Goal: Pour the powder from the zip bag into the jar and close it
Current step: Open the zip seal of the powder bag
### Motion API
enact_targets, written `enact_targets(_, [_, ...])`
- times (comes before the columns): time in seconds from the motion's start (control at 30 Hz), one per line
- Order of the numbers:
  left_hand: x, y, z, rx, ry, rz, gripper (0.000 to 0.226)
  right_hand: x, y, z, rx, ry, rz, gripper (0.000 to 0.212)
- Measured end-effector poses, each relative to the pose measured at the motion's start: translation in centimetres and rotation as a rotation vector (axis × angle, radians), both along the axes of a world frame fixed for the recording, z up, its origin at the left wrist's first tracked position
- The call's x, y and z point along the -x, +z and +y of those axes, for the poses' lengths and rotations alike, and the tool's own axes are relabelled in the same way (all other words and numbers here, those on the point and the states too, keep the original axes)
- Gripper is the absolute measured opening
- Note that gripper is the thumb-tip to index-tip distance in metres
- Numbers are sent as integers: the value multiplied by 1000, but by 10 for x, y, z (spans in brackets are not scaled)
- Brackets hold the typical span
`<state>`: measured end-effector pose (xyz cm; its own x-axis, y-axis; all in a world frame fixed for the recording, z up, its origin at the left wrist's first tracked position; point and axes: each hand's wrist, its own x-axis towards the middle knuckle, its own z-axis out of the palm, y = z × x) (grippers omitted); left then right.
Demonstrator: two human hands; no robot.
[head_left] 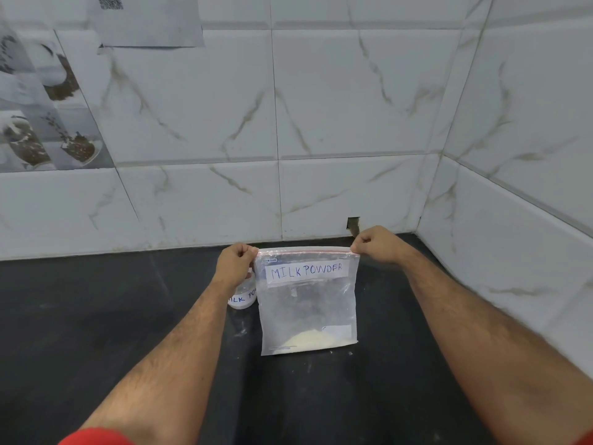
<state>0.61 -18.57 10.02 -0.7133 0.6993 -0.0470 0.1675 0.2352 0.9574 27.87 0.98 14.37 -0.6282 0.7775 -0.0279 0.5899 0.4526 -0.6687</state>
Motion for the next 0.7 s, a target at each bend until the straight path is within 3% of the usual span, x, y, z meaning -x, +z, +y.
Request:
enact_targets(0.23, [-8, 6, 4, -21, -25, -34, 23, -10, 4, 2, 44, -10, 28, 27])
enact_targets(0.43, [-13, 11, 7, -42, -65, 16, 20, -9, 11, -1, 129, 52, -75, 15])
enact_targets(0.7, [-16, 17, 8, -75, -116, 15, 20, 24, 27, -20, 33, 182, -165, 15])
